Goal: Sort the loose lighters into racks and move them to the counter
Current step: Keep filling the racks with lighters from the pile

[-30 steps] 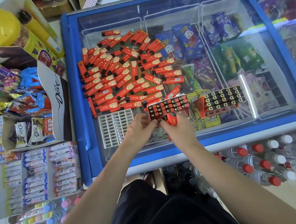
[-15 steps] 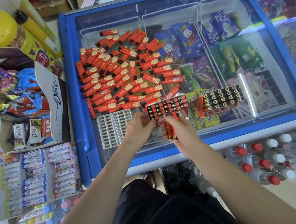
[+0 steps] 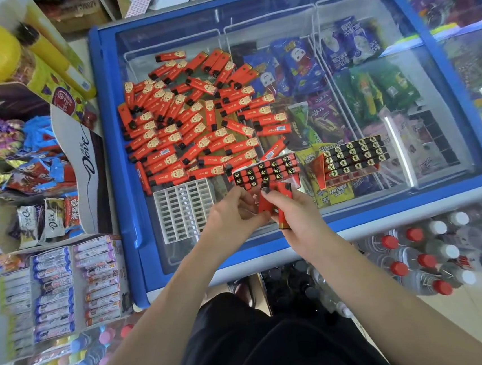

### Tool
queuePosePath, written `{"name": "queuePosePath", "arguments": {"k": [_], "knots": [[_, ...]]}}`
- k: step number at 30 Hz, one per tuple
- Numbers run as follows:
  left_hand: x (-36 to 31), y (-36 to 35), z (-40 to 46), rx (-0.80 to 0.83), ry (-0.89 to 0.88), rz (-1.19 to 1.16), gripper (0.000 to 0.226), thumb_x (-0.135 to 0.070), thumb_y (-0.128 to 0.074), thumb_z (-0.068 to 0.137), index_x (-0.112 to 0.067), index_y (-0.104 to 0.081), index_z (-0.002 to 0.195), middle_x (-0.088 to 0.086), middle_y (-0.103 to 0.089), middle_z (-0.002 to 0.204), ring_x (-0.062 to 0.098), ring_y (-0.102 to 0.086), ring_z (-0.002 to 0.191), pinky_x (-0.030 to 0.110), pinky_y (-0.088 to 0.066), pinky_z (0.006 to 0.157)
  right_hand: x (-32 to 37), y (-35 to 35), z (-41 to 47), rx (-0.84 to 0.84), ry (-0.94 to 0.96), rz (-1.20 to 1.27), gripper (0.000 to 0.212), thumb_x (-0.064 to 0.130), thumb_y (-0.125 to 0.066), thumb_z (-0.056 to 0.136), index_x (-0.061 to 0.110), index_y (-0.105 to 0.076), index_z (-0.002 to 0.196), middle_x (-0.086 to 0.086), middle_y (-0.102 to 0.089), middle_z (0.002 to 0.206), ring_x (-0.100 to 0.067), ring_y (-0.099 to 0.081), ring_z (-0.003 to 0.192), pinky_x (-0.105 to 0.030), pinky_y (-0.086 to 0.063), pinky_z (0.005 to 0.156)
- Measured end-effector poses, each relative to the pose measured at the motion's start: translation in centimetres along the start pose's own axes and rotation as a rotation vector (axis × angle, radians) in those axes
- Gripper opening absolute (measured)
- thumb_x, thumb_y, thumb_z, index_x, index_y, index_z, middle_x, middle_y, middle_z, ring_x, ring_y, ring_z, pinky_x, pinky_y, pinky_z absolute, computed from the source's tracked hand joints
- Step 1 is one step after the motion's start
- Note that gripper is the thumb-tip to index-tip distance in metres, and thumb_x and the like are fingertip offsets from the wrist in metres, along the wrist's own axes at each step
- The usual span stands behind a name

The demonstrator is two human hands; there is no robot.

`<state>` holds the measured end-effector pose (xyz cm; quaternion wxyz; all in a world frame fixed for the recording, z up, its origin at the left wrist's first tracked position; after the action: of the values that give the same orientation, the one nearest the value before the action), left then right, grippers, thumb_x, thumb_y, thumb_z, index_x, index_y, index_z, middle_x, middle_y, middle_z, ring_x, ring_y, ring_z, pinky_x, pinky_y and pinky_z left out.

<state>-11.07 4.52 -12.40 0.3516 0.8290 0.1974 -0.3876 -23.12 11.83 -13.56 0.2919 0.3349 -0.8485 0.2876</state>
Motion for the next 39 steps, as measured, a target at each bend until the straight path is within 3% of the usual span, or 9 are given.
{"name": "queuePosePath", "arguments": {"k": [3,7,10,18,24,27,30,35,39], "knots": [[0.0,-0.2,-0.1,0.033,-0.036,0.004,0.02,-0.024,-0.082,0.087,-0.022,-0.065,0.097,-0.003,-0.071,0.086,0.007,-0.067,0.075,0.022,-0.052,0.068,-0.1,0.1,0.0,0.006,0.025,-0.078,0.015,0.017,-0.071,0.096,0.01,-0.077,0.109,-0.012,-0.078,0.107,-0.028,-0.072,0.108,-0.044,-0.054,0.098],[0.3,0.1,0.0,0.014,-0.082,0.062,0.022,-0.018,-0.078,0.088,-0.032,-0.062,0.089,-0.005,-0.066,0.08,0.018,-0.065,0.076,0.041,-0.056,0.075,0.4,0.6,0.0,-0.008,0.009,-0.107,0.022,0.026,-0.068,0.098,0.016,-0.075,0.117,0.004,-0.064,0.073,-0.013,-0.058,0.068,-0.026,-0.047,0.063],[0.7,0.2,0.2,-0.011,-0.094,0.1,0.022,-0.019,-0.078,0.087,-0.031,-0.06,0.087,-0.002,-0.066,0.078,0.022,-0.064,0.075,0.044,-0.056,0.073,0.6,-0.1,-0.2,0.098,-0.05,-0.002,0.021,0.024,-0.064,0.101,0.007,-0.066,0.112,-0.003,-0.053,0.068,-0.013,-0.043,0.053,-0.025,-0.042,0.053],[1.3,1.2,0.3,-0.097,-0.054,0.119,0.03,-0.028,-0.081,0.085,-0.019,-0.057,0.102,-0.006,-0.067,0.093,0.011,-0.067,0.087,0.036,-0.056,0.077,0.9,0.6,0.6,0.054,0.029,0.021,0.01,0.003,-0.058,0.099,0.003,-0.067,0.105,-0.008,-0.054,0.069,-0.013,-0.04,0.049,-0.025,-0.038,0.048],[1.6,1.5,0.9,-0.105,0.09,0.007,0.038,-0.04,-0.073,0.095,-0.02,-0.049,0.118,-0.016,-0.06,0.098,-0.003,-0.062,0.089,0.022,-0.051,0.073,0.8,2.2,1.9,-0.051,0.094,-0.209,0.016,0.003,-0.058,0.098,0.011,-0.07,0.104,-0.012,-0.067,0.076,-0.016,-0.044,0.052,-0.031,-0.042,0.053],[1.6,1.0,1.5,-0.089,0.125,0.007,0.043,-0.044,-0.07,0.096,-0.023,-0.046,0.124,-0.018,-0.059,0.101,0.001,-0.062,0.094,0.027,-0.053,0.079,0.3,1.8,2.4,-0.046,0.079,-0.224,0.016,0.004,-0.06,0.098,0.013,-0.07,0.106,-0.015,-0.072,0.083,-0.017,-0.041,0.053,-0.031,-0.04,0.052],[1.5,0.7,2.0,-0.086,0.151,0.045,0.041,-0.048,-0.065,0.098,-0.023,-0.045,0.124,-0.019,-0.055,0.1,-0.002,-0.057,0.091,0.019,-0.043,0.069,-0.1,1.1,2.8,0.012,0.067,-0.227,0.016,0.002,-0.059,0.098,0.012,-0.068,0.106,-0.016,-0.07,0.083,-0.017,-0.041,0.052,-0.03,-0.038,0.05],[1.9,0.5,2.6,-0.097,0.195,0.067,0.044,-0.054,-0.062,0.098,-0.022,-0.046,0.124,-0.008,-0.06,0.11,0.016,-0.062,0.1,0.034,-0.048,0.079,-0.8,0.9,3.3,0.031,0.039,-0.217,0.017,0.003,-0.059,0.097,0.007,-0.069,0.11,-0.015,-0.07,0.082,-0.018,-0.042,0.053,-0.03,-0.039,0.05],[2.3,0.3,2.8,-0.096,0.198,0.062,0.047,-0.051,-0.063,0.099,-0.018,-0.048,0.128,-0.004,-0.061,0.115,0.017,-0.061,0.103,0.031,-0.044,0.075,-1.0,1.2,3.4,-0.001,0.047,-0.182,0.013,0.004,-0.06,0.098,0.012,-0.066,0.105,-0.014,-0.07,0.082,-0.017,-0.044,0.052,-0.028,-0.042,0.048]]}}
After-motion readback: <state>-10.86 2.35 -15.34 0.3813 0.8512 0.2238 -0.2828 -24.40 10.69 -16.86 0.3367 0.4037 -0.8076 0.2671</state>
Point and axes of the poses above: each hand's wrist, its own z-axis towards the middle knuckle, its own y-axis out of the back of the hand, x = y × z, the point moved 8 cm from there along z, towards the middle knuckle
